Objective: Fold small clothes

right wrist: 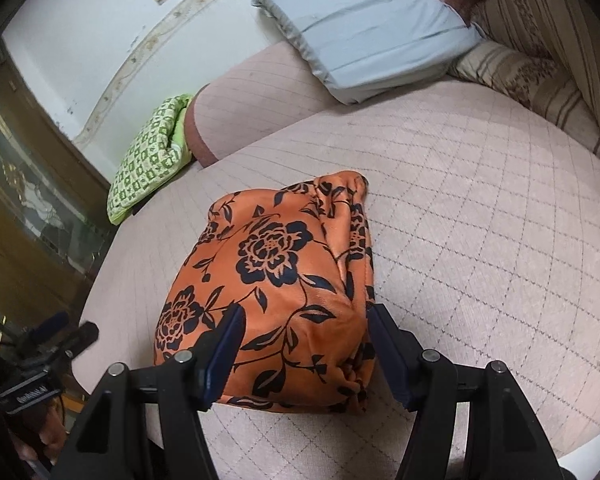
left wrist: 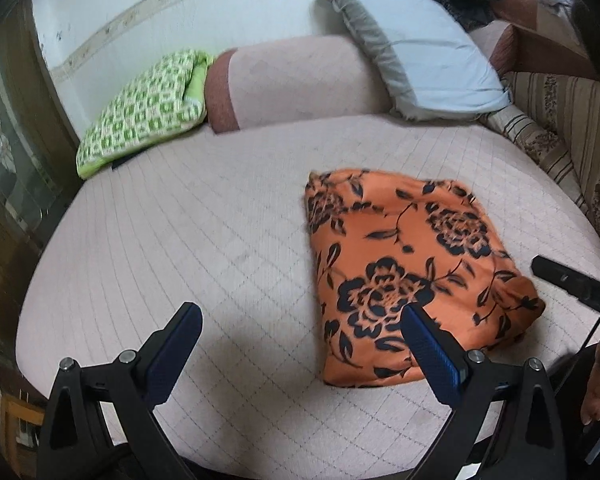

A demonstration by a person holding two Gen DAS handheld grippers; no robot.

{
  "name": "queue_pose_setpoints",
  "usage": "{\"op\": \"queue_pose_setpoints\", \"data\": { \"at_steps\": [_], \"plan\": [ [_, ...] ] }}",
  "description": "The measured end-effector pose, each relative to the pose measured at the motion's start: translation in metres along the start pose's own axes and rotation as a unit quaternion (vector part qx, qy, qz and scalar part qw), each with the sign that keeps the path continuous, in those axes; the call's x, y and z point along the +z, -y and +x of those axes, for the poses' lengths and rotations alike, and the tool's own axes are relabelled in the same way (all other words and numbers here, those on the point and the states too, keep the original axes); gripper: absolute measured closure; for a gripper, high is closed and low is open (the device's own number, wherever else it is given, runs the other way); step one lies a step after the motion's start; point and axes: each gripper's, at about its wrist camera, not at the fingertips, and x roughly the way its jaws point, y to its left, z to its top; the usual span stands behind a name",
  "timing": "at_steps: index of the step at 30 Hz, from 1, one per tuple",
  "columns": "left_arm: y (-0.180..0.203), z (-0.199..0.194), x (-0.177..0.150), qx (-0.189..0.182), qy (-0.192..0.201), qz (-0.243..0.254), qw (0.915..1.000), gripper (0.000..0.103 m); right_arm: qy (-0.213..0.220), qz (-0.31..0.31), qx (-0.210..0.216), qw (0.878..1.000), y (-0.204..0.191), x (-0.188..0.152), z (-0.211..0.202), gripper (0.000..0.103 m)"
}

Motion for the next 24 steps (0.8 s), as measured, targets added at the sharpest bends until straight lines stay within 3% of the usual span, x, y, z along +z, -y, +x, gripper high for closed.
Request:
{"op": "queue_pose_setpoints", "data": {
  "at_steps": [4,14,24],
  "plan": [
    [-0.005,0.012,-0.004,0.005,-0.019,-0.011,0.9998,0.003,-0.005,0.016,-0.002,1.0,0.007,0.002,0.003,0.036],
    [-0.004,0.02,0.0,0.008,-0.021,-0.014,0.9997,0.003,-0.012,0.017,0.0,1.0,0.006,0.001,0.008,0.036],
    [-0.004,0.053,0.004,-0.04,-0.045,-0.037,0.9975,0.003,-0.03,0.05,0.013,0.998,0.018,0.005,0.019,0.036]
  ]
}}
